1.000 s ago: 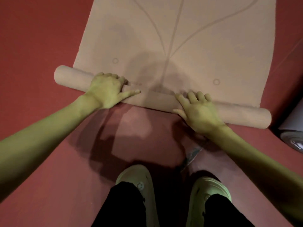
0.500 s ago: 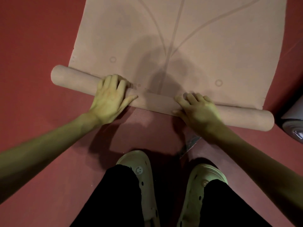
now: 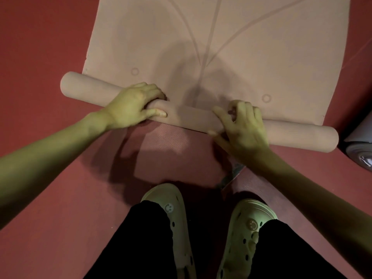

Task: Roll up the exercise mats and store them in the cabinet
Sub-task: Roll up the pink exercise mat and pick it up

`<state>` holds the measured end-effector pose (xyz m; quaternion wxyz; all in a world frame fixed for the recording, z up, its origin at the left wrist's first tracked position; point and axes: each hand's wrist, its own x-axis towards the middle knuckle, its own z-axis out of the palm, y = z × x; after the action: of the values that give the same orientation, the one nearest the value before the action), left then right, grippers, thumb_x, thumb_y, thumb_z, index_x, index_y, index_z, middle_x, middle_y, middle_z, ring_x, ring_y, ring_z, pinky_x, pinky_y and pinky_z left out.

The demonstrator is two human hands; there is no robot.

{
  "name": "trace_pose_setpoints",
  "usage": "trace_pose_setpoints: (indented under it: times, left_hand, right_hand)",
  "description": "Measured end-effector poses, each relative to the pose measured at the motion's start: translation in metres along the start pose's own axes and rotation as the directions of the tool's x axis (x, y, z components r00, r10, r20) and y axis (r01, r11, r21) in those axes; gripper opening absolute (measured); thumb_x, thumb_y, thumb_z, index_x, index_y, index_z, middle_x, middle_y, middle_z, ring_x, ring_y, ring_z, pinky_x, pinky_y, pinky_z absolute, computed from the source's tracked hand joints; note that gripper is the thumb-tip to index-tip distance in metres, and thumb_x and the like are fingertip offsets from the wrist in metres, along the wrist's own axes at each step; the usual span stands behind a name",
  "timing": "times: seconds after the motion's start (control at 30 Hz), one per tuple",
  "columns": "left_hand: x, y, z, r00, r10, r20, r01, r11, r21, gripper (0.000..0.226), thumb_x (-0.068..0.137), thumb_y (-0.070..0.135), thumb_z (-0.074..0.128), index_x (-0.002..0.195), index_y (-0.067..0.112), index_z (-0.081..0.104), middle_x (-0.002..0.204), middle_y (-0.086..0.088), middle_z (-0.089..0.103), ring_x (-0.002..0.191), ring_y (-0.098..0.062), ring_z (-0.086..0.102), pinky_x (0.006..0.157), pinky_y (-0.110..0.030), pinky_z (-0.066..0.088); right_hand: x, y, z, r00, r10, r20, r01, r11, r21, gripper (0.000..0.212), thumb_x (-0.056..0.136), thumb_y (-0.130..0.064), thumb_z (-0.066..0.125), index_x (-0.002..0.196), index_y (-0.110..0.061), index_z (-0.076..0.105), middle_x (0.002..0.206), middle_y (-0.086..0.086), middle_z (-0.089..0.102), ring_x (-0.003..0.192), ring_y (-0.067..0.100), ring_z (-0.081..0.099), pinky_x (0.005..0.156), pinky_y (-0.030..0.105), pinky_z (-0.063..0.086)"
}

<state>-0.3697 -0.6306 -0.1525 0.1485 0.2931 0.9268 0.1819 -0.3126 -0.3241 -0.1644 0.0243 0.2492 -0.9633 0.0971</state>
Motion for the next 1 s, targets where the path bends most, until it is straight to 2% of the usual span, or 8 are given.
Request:
trace_pose_setpoints:
  times: [0.17,0.37,0.53,0.63,0.73,0.8,0.9,1.0]
  left_hand:
    - [0.022,-0.010,-0.013,0.968,-0.124,0.220,0.167,0.967,-0.192,0.089,0.064,0.092,0.037,0.108,0.019,0.064,0.110,0.006,0.061,0.103,-0.014,0.056,0.091,-0.027,0.042]
    - [0.001,0.013,0.006,0.965,-0.058,-0.256,0.055,0.998,-0.021,0.050,0.092,0.053,0.049,0.114,0.009,0.062,0.110,-0.009,0.061,0.101,-0.030,0.053,0.094,-0.041,0.039]
    - [0.003,0.014,0.012,0.975,-0.056,-0.214,0.100,0.975,0.201,0.060,0.095,0.059,0.037,0.123,0.010,0.059,0.117,-0.010,0.060,0.108,-0.032,0.053,0.093,-0.043,0.037]
    - [0.022,0.004,0.001,0.990,-0.040,-0.135,0.071,0.969,0.235,0.064,0.094,0.063,0.029,0.119,0.014,0.062,0.113,-0.007,0.064,0.102,-0.030,0.057,0.087,-0.044,0.040]
    - [0.037,-0.004,-0.009,0.995,-0.078,-0.066,0.086,0.986,0.144,0.068,0.088,0.067,0.027,0.120,0.019,0.064,0.116,-0.004,0.063,0.110,-0.027,0.054,0.090,-0.040,0.041]
    - [0.047,-0.006,-0.016,0.991,-0.129,-0.025,0.131,0.989,0.068,0.068,0.085,0.069,0.029,0.119,0.022,0.066,0.116,-0.004,0.059,0.112,-0.025,0.049,0.093,-0.040,0.042]
    - [0.056,-0.006,-0.021,0.981,-0.196,-0.012,0.196,0.981,-0.012,0.055,0.085,0.066,0.043,0.114,0.027,0.068,0.113,-0.006,0.048,0.111,-0.022,0.045,0.093,-0.039,0.042]
    - [0.053,-0.003,-0.017,0.977,-0.187,-0.098,0.191,0.981,0.032,0.058,0.086,0.066,0.037,0.116,0.022,0.061,0.110,-0.009,0.046,0.104,-0.025,0.046,0.083,-0.033,0.039]
  right_hand:
    - [0.005,0.003,0.004,0.999,-0.022,-0.033,0.023,0.999,0.039,0.048,0.091,-0.047,0.055,0.124,-0.013,0.062,0.107,0.012,0.060,0.090,0.030,0.045,0.072,0.039,0.033]
    - [0.030,0.019,-0.011,0.967,-0.004,0.256,-0.044,0.983,0.179,0.064,0.088,-0.061,0.030,0.135,-0.024,0.052,0.111,0.005,0.053,0.094,0.030,0.047,0.082,0.042,0.038]
    - [0.054,0.036,-0.016,0.918,-0.036,0.395,-0.109,0.935,0.338,0.047,0.095,-0.051,0.046,0.135,-0.027,0.052,0.111,0.003,0.050,0.109,0.032,0.051,0.091,0.043,0.043]
    - [0.057,0.038,-0.017,0.939,-0.045,0.342,-0.063,0.952,0.300,0.047,0.097,-0.052,0.038,0.132,-0.024,0.053,0.113,0.007,0.052,0.110,0.033,0.052,0.090,0.043,0.046]
    - [0.052,0.029,-0.009,0.995,-0.022,0.095,0.017,0.999,0.049,0.046,0.099,-0.046,0.038,0.119,-0.010,0.059,0.102,0.017,0.054,0.092,0.036,0.052,0.077,0.045,0.043]
    - [0.047,0.016,-0.003,0.994,0.093,-0.056,-0.095,0.995,-0.040,0.041,0.099,-0.040,0.041,0.104,-0.005,0.061,0.096,0.019,0.056,0.085,0.037,0.053,0.073,0.045,0.037]
    - [0.039,0.003,0.008,0.984,0.162,-0.070,-0.168,0.981,-0.093,0.050,0.095,-0.048,0.047,0.116,-0.004,0.056,0.107,0.020,0.056,0.092,0.037,0.052,0.080,0.045,0.036]
    - [0.041,0.009,0.010,0.993,0.107,-0.053,-0.115,0.978,-0.174,0.058,0.093,-0.057,0.046,0.117,-0.005,0.054,0.105,0.020,0.056,0.090,0.036,0.051,0.077,0.045,0.036]
